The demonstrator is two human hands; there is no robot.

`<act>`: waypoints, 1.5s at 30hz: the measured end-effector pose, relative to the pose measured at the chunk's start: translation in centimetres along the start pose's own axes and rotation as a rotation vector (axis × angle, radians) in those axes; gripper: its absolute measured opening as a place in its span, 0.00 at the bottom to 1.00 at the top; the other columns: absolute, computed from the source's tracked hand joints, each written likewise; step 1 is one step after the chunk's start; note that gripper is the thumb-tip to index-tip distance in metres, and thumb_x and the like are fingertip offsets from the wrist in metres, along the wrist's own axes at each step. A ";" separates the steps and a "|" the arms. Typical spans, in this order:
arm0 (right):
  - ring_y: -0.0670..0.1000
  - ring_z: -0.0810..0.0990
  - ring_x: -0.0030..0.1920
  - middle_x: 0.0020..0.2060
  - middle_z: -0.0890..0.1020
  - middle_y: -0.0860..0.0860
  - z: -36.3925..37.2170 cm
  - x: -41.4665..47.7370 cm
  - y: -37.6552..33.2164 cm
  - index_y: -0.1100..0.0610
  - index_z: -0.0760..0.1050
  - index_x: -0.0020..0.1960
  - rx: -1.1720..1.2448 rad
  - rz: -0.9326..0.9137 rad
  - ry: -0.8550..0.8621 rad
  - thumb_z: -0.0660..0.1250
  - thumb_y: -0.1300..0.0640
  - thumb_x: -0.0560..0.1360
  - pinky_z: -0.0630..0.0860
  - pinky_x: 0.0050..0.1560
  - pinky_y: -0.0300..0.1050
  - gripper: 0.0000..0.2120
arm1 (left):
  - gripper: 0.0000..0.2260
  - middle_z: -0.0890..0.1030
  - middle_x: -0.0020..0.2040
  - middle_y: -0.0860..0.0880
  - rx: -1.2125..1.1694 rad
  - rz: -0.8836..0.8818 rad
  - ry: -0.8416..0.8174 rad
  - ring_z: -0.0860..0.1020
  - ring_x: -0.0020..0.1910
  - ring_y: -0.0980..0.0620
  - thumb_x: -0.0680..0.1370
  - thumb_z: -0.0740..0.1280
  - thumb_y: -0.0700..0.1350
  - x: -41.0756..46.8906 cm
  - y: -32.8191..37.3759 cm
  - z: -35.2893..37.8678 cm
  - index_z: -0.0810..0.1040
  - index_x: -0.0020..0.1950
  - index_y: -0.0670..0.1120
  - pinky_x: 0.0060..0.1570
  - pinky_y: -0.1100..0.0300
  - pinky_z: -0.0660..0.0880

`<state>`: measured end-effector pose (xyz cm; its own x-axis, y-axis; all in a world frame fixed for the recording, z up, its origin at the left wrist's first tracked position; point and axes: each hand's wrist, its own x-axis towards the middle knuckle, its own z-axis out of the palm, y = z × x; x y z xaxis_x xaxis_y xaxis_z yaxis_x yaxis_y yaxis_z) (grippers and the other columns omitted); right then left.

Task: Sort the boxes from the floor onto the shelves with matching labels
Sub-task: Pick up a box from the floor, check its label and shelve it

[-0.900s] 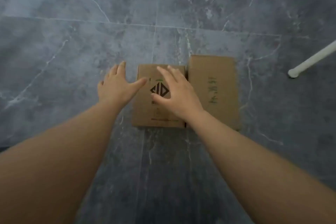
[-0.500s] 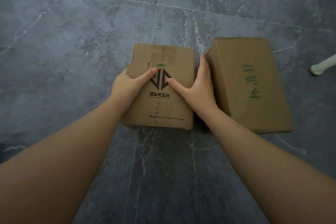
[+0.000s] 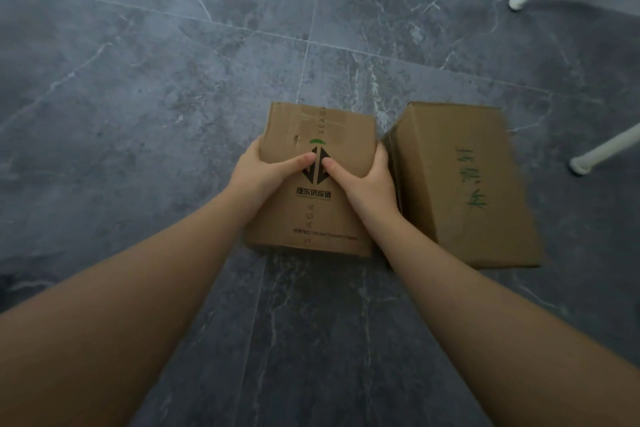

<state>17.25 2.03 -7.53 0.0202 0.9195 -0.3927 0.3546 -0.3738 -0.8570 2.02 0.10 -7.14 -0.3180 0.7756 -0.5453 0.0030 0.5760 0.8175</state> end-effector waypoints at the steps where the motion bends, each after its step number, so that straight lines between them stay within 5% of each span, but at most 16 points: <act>1: 0.51 0.75 0.63 0.66 0.74 0.50 0.1 -0.3 -0.6 0.51 0.55 0.75 -0.025 -0.029 0.029 0.75 0.46 0.67 0.76 0.61 0.52 0.44 | 0.27 0.78 0.49 0.51 0.016 0.033 0.026 0.79 0.51 0.49 0.65 0.76 0.52 -0.3 0.4 -0.1 0.71 0.60 0.50 0.50 0.53 0.78; 5: 0.51 0.72 0.67 0.69 0.71 0.50 -1.3 -2.4 -4.8 0.53 0.52 0.76 -0.057 -0.110 0.063 0.74 0.43 0.67 0.73 0.64 0.50 0.47 | 0.31 0.78 0.53 0.50 0.038 0.128 0.081 0.79 0.55 0.48 0.63 0.78 0.53 -3.3 4.5 -0.9 0.72 0.63 0.49 0.57 0.48 0.76; 13: 0.47 0.72 0.64 0.69 0.70 0.48 -9.7 -12.9 -26.9 0.50 0.51 0.76 -0.062 -0.314 0.036 0.73 0.44 0.68 0.70 0.57 0.39 0.45 | 0.28 0.77 0.45 0.60 -0.053 0.313 0.177 0.78 0.48 0.56 0.65 0.77 0.51 -18.1 24.1 -5.9 0.72 0.61 0.51 0.46 0.60 0.77; 17: 0.48 0.69 0.69 0.71 0.68 0.47 -15.8 -19.5 -41.5 0.50 0.51 0.77 -0.058 -0.458 0.066 0.74 0.44 0.67 0.71 0.66 0.47 0.47 | 0.28 0.80 0.49 0.56 -0.117 0.395 0.180 0.80 0.50 0.54 0.62 0.78 0.54 -27.2 37.5 -9.0 0.73 0.59 0.55 0.51 0.50 0.79; 21: 0.49 0.70 0.68 0.71 0.68 0.47 -22.3 -26.5 -56.3 0.48 0.49 0.77 -0.054 -0.595 0.120 0.73 0.42 0.67 0.71 0.67 0.49 0.48 | 0.32 0.80 0.51 0.58 -0.148 0.558 0.211 0.79 0.50 0.58 0.63 0.77 0.53 -37.8 51.9 -11.5 0.71 0.65 0.53 0.49 0.58 0.77; 27: 0.48 0.70 0.69 0.72 0.67 0.46 -30.7 -37.1 -73.0 0.46 0.49 0.76 0.026 -0.767 0.193 0.73 0.40 0.66 0.71 0.67 0.53 0.48 | 0.34 0.79 0.57 0.55 -0.121 0.754 0.255 0.78 0.56 0.53 0.63 0.77 0.56 -51.7 68.6 -14.6 0.69 0.67 0.55 0.58 0.50 0.76; 37: 0.47 0.71 0.68 0.71 0.68 0.45 -39.2 -49.8 -88.5 0.45 0.50 0.76 0.150 -1.072 0.290 0.75 0.45 0.66 0.71 0.67 0.50 0.47 | 0.38 0.72 0.65 0.50 -0.109 1.101 0.375 0.73 0.61 0.50 0.65 0.76 0.55 -67.7 83.6 -17.5 0.63 0.71 0.53 0.57 0.58 0.70; 45: 0.47 0.71 0.68 0.71 0.69 0.45 -41.2 -56.5 -92.9 0.46 0.51 0.76 0.200 -1.240 0.401 0.75 0.45 0.67 0.71 0.67 0.49 0.47 | 0.39 0.69 0.60 0.50 -0.095 1.292 0.434 0.71 0.59 0.52 0.63 0.76 0.55 -74.8 87.6 -19.7 0.64 0.71 0.51 0.63 0.50 0.71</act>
<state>21.70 -10.15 108.02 0.0701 0.6217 0.7801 0.1950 0.7584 -0.6219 7.42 -12.59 108.90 -0.4079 0.5896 0.6972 0.4635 -0.5242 0.7144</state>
